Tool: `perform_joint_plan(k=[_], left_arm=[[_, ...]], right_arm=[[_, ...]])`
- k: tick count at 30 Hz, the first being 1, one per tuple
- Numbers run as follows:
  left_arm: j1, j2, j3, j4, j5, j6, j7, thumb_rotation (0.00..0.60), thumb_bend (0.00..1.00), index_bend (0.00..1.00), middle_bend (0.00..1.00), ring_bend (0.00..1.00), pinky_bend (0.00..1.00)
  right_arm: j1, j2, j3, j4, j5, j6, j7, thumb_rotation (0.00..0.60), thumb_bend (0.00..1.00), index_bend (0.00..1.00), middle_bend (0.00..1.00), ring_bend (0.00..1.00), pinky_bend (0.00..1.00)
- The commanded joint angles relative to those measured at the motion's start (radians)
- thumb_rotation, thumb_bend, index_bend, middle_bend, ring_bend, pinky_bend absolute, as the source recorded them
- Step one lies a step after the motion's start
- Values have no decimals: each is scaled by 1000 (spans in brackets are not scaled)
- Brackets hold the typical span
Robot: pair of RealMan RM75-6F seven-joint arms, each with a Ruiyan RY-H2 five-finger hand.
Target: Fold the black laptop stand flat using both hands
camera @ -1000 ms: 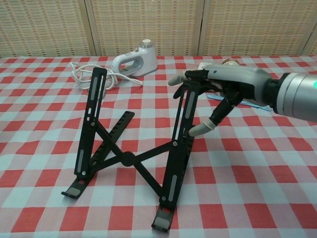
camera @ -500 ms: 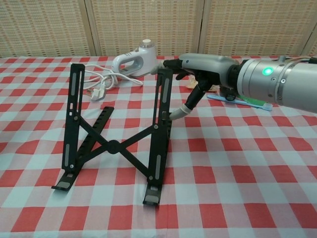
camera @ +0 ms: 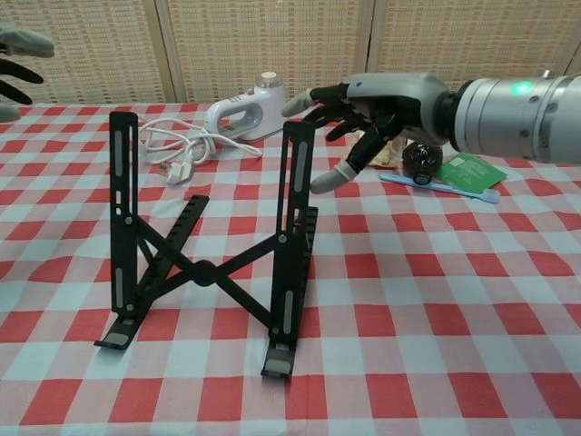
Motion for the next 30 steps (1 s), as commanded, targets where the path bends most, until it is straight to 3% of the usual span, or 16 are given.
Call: perform_joint_plan(k=[1,5,7,20,26,30], left_arm=[[-80,-34,21,75,23,-97,-200,300,198,127,67,136,188],[-123,-66,45,121,48,-139,-345,142,196,155,102,153,194],[-141,-83,62,139,69,-146,-409,98,195,174,126,172,196],[-241,-201,114,231,75,-219,-596,81,195,203,154,190,207],[-273,-194,154,210,119,-204,-742,87,195,298,281,279,236],[-273,-165,191,186,159,-158,-771,86,195,315,302,291,262]], right_arm=[[-45,80,23,-76,4,-62,133,600,0,87,184,51,80],[-66,104,24,-74,-21,-85,206,600,0,85,184,51,80],[-79,108,24,-71,-35,-89,246,600,0,85,184,51,80],[-70,10,8,17,-118,-112,386,600,0,85,181,51,80],[-57,-28,6,19,-167,-134,462,600,0,85,177,51,80],[-63,-23,2,2,-231,-129,521,600,0,85,177,51,80]])
